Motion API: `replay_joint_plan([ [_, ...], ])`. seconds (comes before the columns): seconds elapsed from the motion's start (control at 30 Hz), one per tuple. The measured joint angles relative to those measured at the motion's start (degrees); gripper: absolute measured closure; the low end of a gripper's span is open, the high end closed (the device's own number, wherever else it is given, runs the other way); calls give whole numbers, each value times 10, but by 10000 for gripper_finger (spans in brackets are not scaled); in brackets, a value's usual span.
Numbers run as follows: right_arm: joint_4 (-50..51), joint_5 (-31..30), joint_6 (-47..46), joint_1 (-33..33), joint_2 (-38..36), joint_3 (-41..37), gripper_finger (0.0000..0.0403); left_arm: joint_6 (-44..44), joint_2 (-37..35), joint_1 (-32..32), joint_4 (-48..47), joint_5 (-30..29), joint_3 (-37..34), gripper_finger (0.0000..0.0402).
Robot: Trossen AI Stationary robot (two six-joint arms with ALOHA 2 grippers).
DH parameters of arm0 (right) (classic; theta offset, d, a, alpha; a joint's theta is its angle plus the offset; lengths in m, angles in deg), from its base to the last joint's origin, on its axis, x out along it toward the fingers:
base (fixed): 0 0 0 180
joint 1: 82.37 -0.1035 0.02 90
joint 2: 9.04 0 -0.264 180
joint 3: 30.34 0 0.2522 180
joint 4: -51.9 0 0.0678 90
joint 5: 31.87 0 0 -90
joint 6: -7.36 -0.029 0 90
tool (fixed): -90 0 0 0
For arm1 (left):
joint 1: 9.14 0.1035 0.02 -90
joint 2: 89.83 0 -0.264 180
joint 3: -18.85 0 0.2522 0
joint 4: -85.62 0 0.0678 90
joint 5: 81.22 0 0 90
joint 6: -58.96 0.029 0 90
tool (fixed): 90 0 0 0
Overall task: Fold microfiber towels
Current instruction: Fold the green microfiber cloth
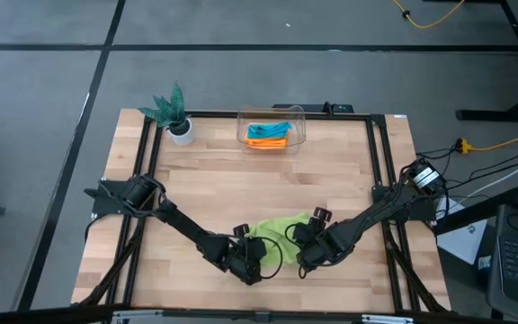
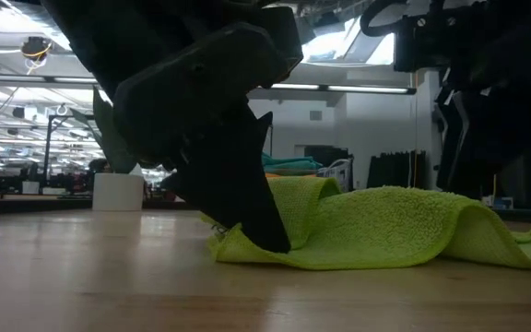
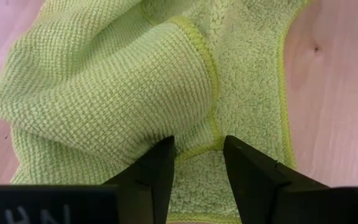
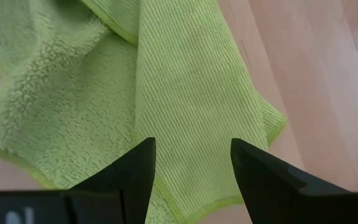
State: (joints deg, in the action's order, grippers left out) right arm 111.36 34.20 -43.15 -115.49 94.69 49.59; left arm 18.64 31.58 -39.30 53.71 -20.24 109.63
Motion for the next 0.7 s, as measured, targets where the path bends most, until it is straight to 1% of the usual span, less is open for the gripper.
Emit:
replay_joint_plan([
  [0.7, -34, 0, 0, 0, 0, 0, 192, 0, 0, 0, 10, -4, 0, 266],
])
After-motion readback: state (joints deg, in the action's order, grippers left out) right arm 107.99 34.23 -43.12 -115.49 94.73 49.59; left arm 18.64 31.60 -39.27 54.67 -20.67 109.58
